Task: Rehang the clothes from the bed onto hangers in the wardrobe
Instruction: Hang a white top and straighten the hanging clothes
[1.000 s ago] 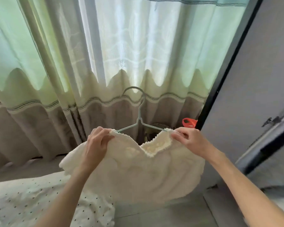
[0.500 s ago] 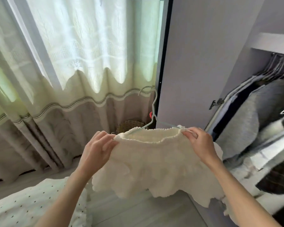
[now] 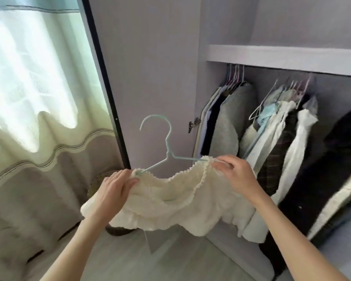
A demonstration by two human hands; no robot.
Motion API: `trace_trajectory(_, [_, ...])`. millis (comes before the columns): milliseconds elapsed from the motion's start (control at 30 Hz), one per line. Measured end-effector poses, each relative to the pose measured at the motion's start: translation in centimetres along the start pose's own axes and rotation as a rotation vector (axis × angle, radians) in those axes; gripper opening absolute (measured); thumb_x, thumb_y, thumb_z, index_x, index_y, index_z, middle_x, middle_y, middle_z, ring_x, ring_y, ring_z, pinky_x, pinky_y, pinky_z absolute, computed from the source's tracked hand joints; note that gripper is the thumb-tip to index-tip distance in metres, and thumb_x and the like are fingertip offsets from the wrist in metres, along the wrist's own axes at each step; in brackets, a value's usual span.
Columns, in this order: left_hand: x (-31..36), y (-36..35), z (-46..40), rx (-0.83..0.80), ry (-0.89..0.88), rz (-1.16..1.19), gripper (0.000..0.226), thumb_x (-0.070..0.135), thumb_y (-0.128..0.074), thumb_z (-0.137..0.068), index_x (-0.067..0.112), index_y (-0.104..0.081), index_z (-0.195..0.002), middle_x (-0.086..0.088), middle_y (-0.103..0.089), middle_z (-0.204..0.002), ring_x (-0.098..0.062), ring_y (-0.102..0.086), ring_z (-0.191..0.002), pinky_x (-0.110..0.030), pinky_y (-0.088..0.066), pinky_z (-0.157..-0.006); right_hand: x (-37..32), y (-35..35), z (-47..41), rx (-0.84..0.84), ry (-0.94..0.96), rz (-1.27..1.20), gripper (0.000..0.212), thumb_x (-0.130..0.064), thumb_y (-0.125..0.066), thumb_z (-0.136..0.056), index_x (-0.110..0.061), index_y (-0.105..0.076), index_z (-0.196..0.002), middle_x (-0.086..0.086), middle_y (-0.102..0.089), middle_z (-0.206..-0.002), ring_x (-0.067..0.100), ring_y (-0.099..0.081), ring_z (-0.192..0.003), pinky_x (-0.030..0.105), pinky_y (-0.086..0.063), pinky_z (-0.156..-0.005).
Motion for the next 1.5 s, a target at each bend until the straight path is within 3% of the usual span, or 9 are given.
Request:
trace_trajectory(167, [2.0,-2.4,-3.0,0.004,-0.038,0.147,0.019,0.034,-0.042,-0.093,0.044,-0.038,-0.078,0.016,-0.047,-0.062,0.000,-0.047,-0.065,-0.031,-0.034,-0.057,2.0,4.7,3.0,0.142,-0.120,0.094,0.022,-0.028,-0.067,-0.083,-0.011,-0.070,-0.097,0.000,-0.062,-0.086,0.006,-0.056,-0.079,0.016,-0.040,-0.075])
trace_trajectory(333, [3.8,-5.2,-5.4,-0.062,-0.029,0.212,0.015,0.027,-0.045,-0.095,0.022,-0.053,-0.084,0.015,-0.046,-0.068,-0.019,-0.044,-0.071,-0.040,-0.038,-0.069,2.5,6.8,7.0,0.196,-0.192,0.273,0.017,-0.026,-0.059,-0.089,-0.014,-0.065,-0.099,-0.011,-0.057,-0.086,0.007,-0.055,-0.083,0.014,-0.038,-0.073])
trace_trajectory(467, [5.1,-9.7,-5.7,-0.267,0.033,0.161,0.025,0.030,-0.039,-0.098,0.010,-0.055,-0.094,0.005,-0.044,-0.074,-0.031,-0.047,-0.094,-0.039,-0.033,-0.080,3.7,7.0,10.4,0.063,-0.357,0.377,0.018,-0.028,-0.059,-0.088,-0.011,-0.063,-0.084,0.000,-0.059,-0.077,0.011,-0.054,-0.072,0.026,-0.040,-0.067])
trace_trajectory(633, [8.0,-16.6,-5.2,-0.510,-0.019,0.192,0.021,0.033,-0.040,-0.097,0.020,-0.048,-0.082,-0.004,-0.053,-0.082,-0.035,-0.051,-0.101,-0.042,-0.041,-0.082,5.1,8.6,15.7,0.180,-0.508,0.298,0.029,-0.026,-0.059,-0.087,-0.012,-0.047,-0.064,-0.003,-0.041,-0.060,0.005,-0.037,-0.052,0.022,-0.027,-0.053])
trace_trajectory(700, [10.1,-18.3,-5.1,-0.580,-0.088,0.235,0.022,0.031,-0.042,-0.097,0.018,-0.057,-0.106,-0.008,-0.061,-0.103,-0.033,-0.051,-0.109,-0.044,-0.043,-0.090,5.8,10.1,17.6,0.231,-0.597,0.312,0.028,-0.027,-0.058,-0.087,-0.013,-0.048,-0.064,-0.002,-0.043,-0.061,0.010,-0.040,-0.055,0.025,-0.028,-0.054])
trace_trajectory(767, [12.3,-18.9,-5.2,-0.597,-0.177,0.252,0.037,0.029,-0.041,-0.098,0.016,-0.046,-0.132,-0.008,-0.051,-0.130,-0.029,-0.041,-0.124,-0.041,-0.036,-0.102,6.5,11.4,19.5,0.276,-0.683,0.345,0.029,-0.026,-0.057,-0.088,-0.014,-0.046,-0.064,-0.003,-0.043,-0.060,0.011,-0.040,-0.054,0.025,-0.028,-0.053])
trace_trajectory(933, [17.3,-18.0,-5.4,-0.460,-0.431,0.267,0.043,0.020,-0.047,-0.095,0.010,-0.042,-0.137,-0.011,-0.047,-0.133,-0.029,-0.036,-0.130,-0.042,-0.031,-0.106,7.9,13.4,24.0,0.419,-0.826,0.360,0.032,-0.022,-0.053,-0.091,-0.010,-0.037,-0.066,0.001,-0.034,-0.063,0.013,-0.032,-0.056,0.028,-0.022,-0.052])
trace_trajectory(1200, [21.3,-20.8,-6.4,-0.483,-0.505,0.180,0.046,0.029,-0.037,-0.099,0.020,-0.030,-0.143,-0.006,-0.028,-0.151,-0.023,-0.008,-0.144,-0.041,-0.013,-0.115,7.7,15.4,22.9,0.563,-0.788,0.279,0.035,-0.025,-0.044,-0.097,-0.012,-0.036,-0.066,0.000,-0.035,-0.063,0.012,-0.031,-0.056,0.026,-0.023,-0.051])
trace_trajectory(1500, [27.1,-26.4,-13.0,-0.497,-0.484,0.231,0.046,0.030,-0.037,-0.098,0.022,-0.031,-0.143,-0.005,-0.020,-0.154,-0.024,0.001,-0.144,-0.045,-0.010,-0.116,12.0,19.6,14.2,0.639,-0.658,0.133,0.035,-0.030,-0.042,-0.098,-0.011,-0.034,-0.070,-0.001,-0.031,-0.065,0.011,-0.028,-0.057,0.016,-0.029,-0.047])
Point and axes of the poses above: each hand's wrist, its own z-axis away from the middle knuckle, its own y-axis out of the back of the hand, x = y × z, the point moved 10 cm from there along -z, towards the middle knuckle
